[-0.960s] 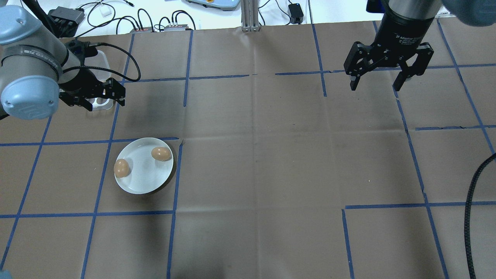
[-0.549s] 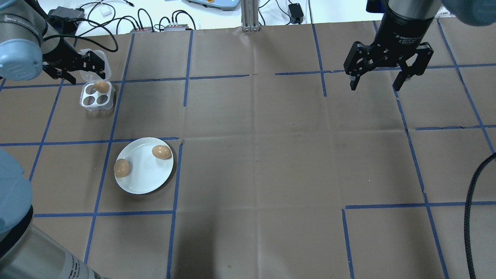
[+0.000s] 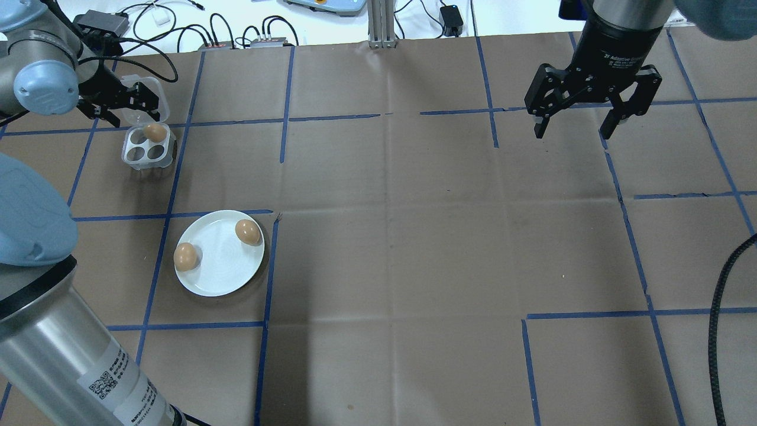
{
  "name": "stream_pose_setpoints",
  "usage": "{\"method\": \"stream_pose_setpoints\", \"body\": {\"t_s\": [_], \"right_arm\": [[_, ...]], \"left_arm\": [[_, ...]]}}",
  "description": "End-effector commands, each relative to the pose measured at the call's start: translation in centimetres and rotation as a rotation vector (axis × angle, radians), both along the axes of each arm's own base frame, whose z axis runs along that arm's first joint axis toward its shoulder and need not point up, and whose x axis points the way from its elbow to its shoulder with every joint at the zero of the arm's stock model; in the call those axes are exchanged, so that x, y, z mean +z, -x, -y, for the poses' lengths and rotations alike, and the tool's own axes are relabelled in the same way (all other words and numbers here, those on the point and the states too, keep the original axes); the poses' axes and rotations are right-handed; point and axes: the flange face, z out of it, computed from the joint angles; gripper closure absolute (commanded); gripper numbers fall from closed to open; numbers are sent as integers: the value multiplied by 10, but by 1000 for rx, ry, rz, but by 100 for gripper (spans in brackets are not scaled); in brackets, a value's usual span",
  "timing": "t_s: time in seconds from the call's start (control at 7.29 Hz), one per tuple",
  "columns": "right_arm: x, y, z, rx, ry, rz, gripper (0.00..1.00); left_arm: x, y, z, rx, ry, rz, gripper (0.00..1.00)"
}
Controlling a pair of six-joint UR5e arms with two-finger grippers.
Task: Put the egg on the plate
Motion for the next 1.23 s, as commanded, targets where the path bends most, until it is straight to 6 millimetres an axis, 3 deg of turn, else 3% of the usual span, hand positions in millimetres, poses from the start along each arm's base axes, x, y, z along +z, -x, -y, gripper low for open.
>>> {"method": "stream_pose_setpoints", "body": {"t_s": [0.0,0.14,0.41,0.69,1.1], "right_arm": [[0,0,0,0,0,-1,0],[0,0,0,0,0,1,0],[0,0,0,0,0,1,0],[0,0,0,0,0,1,0],[-1,0,0,0,-1,-1,0]], "left_arm": [[-26,11,-6,-12,-47,-19,0],[-32,13,-11,-17,-54,-20,1],[-23,10,-7,-23,-32,-10,11],[-14,7,-6,-20,-13,-2,14],[-18,7,-7,-17,-19,-6,46]]}}
